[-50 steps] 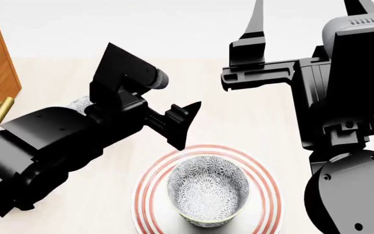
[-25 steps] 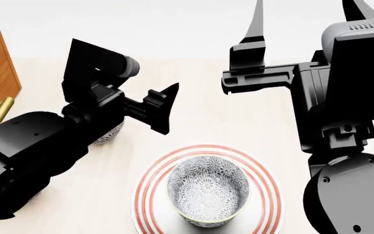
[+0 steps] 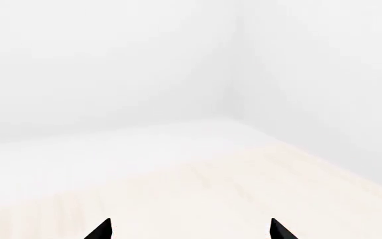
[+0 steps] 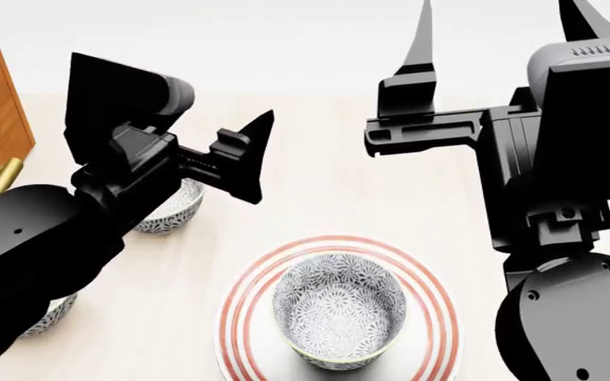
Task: Put the bowl at the front on the plate.
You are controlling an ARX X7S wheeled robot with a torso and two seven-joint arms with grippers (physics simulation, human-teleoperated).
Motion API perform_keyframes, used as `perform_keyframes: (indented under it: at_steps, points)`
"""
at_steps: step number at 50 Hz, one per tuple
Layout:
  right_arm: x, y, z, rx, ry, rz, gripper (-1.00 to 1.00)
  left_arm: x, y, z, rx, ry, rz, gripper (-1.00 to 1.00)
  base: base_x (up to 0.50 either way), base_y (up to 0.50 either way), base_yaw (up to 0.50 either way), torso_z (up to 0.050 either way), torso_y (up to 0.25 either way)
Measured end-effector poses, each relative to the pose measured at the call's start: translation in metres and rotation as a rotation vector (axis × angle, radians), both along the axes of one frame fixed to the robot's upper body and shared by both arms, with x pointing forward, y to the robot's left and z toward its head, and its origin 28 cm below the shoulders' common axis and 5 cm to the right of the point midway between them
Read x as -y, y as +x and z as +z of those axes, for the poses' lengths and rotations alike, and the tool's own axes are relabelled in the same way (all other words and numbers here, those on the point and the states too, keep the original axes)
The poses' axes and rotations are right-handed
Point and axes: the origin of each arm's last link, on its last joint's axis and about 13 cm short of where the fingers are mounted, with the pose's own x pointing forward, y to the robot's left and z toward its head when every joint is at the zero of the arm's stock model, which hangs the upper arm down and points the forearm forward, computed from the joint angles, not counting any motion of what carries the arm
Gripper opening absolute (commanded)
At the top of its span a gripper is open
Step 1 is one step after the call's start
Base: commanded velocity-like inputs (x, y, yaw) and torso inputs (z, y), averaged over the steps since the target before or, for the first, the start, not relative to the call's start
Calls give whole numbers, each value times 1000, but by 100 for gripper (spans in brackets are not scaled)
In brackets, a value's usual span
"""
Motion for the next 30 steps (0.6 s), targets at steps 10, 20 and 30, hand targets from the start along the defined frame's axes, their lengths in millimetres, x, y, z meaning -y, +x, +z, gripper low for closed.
perform_keyframes:
  at_steps: [10,20,30]
  points:
    - [0,0,-2,-3,2,-1,100,0,-10,7,38,-14,7,100,0,0,0,0,0]
    - [0,0,-5,-9,2,4,100,1,-21,16,82,-23,5,100,0,0,0,0,0]
    - [0,0,-9,-16,4,7,100,2,-32,24,122,-28,-6,100,0,0,0,0,0]
